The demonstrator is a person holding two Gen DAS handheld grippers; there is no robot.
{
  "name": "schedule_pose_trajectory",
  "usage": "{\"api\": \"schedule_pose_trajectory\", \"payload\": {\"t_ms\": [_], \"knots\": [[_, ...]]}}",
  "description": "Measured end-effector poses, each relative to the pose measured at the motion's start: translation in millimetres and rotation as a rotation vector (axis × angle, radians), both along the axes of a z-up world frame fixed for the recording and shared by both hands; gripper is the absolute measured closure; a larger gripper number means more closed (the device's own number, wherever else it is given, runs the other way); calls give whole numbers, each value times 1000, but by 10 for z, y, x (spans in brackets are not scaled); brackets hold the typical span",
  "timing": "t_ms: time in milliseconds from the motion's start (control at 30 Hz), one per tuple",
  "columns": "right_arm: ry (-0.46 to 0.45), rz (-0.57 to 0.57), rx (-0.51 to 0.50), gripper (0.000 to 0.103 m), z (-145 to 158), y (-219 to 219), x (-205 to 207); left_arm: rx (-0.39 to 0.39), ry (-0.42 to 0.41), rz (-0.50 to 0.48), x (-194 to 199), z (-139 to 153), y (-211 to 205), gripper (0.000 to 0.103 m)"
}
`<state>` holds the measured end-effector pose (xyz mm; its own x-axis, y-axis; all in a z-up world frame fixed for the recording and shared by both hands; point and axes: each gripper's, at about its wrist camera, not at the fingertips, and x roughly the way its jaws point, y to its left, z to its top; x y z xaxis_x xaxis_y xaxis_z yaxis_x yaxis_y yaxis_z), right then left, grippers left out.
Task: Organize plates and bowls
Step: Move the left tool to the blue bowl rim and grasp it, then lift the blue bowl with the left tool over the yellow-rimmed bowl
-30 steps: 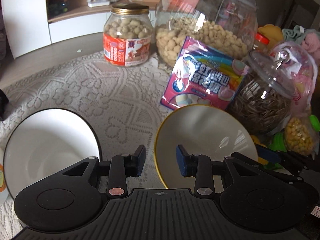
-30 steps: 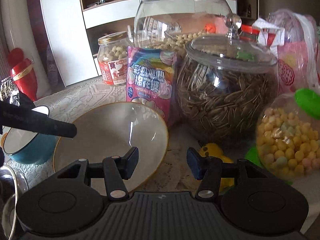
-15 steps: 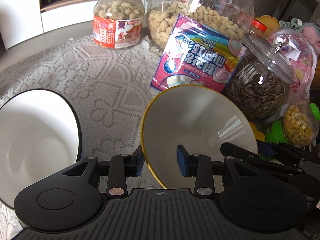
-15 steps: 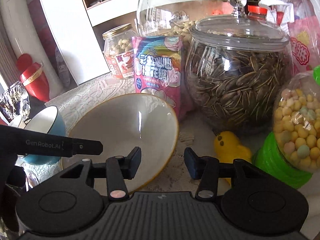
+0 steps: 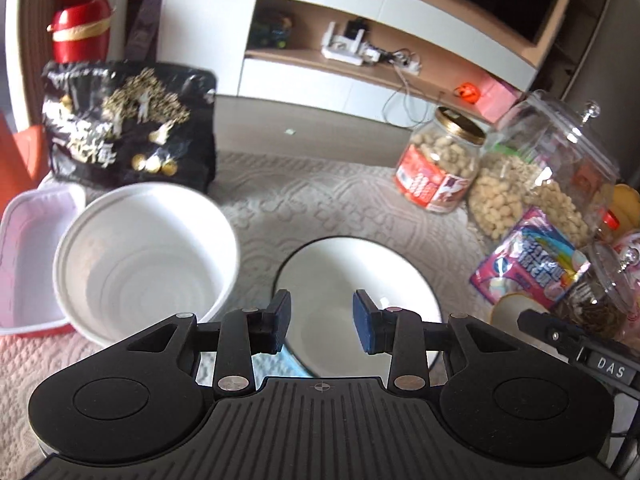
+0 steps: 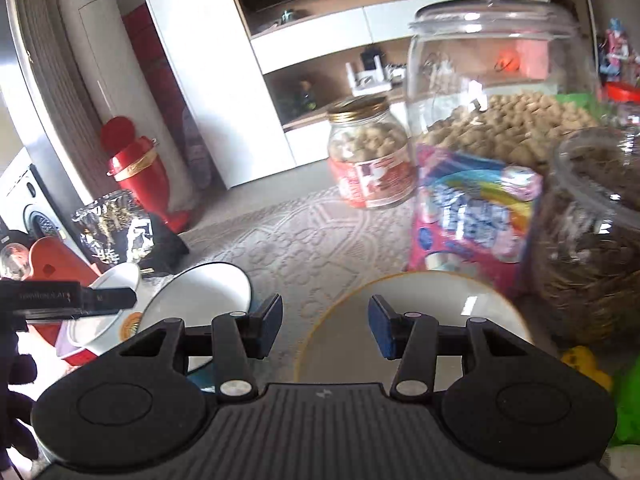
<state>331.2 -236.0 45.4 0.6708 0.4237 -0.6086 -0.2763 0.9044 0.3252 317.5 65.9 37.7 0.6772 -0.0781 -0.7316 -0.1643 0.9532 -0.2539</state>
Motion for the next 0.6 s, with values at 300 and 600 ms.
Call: {"api": "schedule_pose_trajectory", "payload": {"t_ms": [300,600], "knots": [[103,63,-92,55,-260,740,439,-47,120,-5,238,-404,129,65],[168,120,-191,59,-505,1076,608,-66,196,-29,520,-639,104,69]]}}
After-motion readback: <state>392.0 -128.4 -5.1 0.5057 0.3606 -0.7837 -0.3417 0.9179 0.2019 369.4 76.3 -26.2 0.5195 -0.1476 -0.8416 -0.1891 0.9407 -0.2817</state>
